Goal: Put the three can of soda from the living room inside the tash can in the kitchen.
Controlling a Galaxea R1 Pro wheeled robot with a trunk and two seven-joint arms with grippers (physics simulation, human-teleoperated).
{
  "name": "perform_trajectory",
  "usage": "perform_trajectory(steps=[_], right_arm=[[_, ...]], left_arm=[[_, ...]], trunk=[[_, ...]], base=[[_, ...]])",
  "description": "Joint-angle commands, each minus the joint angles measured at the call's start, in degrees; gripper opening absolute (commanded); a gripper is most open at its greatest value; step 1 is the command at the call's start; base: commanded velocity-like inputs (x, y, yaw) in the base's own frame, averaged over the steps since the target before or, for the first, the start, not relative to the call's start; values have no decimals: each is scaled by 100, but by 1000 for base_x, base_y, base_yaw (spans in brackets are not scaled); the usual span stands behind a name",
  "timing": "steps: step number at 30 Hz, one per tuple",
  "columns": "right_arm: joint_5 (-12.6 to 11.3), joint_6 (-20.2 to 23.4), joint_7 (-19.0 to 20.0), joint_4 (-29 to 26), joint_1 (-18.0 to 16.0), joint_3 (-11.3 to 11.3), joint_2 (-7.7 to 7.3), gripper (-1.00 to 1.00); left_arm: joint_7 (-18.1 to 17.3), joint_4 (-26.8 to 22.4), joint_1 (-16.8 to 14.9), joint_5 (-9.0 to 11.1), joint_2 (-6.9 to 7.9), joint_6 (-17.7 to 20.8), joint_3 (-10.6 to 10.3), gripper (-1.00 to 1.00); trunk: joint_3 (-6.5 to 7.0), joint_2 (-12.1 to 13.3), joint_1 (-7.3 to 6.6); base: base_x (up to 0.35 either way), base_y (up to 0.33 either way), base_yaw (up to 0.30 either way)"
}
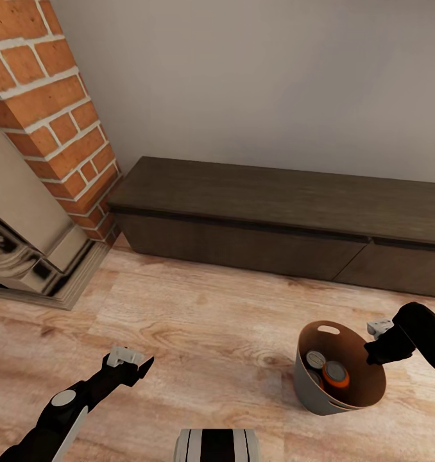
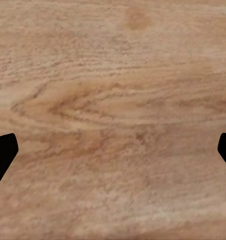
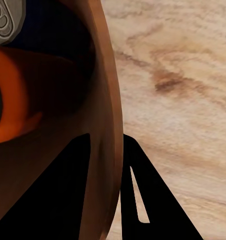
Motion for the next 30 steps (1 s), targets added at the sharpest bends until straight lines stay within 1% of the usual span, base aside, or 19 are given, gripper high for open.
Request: perform_trajectory(steps=[1, 22, 23, 30], right_arm=[[-82, 52, 13, 0, 2, 0, 2, -100], [-85, 52, 13, 0, 2, 1, -8, -100], [-87, 52, 13, 0, 2, 4, -8, 100], [-83, 52, 13, 0, 2, 1, -7, 100]], left_arm=[[0, 1, 0, 0, 0, 0, 0, 100], [-1, 11, 0, -33, -1, -140, 0, 100], [0, 11, 0, -24, 0, -144, 0, 100], [2, 11, 0, -23, -1, -153, 0, 100]], trunk=[[0, 0, 0], [0, 0, 0], [0, 0, 0], [0, 0, 0]], base=[[0, 0, 0], [0, 0, 0], [0, 0, 0], [0, 0, 0]])
